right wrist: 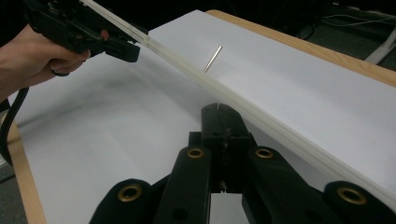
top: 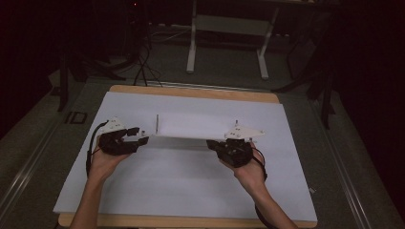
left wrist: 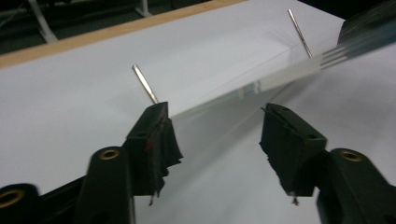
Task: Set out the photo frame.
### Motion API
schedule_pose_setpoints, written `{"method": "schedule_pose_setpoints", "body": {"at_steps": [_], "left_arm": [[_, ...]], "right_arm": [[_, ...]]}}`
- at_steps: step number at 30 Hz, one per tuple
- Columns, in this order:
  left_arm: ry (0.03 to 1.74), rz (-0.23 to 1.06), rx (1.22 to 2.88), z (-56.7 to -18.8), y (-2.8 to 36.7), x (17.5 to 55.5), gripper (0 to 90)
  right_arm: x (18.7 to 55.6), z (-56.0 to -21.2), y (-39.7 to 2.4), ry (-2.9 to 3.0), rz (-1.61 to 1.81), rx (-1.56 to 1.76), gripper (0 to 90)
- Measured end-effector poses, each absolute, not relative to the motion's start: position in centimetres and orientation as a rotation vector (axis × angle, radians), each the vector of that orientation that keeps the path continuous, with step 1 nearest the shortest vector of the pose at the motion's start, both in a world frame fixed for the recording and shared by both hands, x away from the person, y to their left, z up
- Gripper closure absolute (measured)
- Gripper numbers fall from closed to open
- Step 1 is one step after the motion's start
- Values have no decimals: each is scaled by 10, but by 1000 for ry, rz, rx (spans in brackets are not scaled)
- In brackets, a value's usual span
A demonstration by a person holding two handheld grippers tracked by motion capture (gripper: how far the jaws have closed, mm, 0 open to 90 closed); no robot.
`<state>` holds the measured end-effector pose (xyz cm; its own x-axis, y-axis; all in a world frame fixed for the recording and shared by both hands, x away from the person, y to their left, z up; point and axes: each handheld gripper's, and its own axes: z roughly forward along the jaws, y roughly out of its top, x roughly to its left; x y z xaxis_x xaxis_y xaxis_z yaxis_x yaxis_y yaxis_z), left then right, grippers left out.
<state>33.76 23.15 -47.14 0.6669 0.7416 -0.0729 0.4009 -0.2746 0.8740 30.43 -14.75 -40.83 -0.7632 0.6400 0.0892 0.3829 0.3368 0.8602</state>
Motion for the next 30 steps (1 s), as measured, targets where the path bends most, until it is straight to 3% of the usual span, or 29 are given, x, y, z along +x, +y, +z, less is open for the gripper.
{"method": "schedule_pose_setpoints", "body": {"at_steps": [14,19,30], "left_arm": [[755,475,1903,-467,208,353,394],[749,458,1892,-467,207,355,467],[773,437,1877,-464,208,363,479]], "right_arm": [[311,-405,-150,2321,1403,934,900],[314,-402,-151,2313,1399,937,900],[323,-398,-162,2281,1360,948,900]]}}
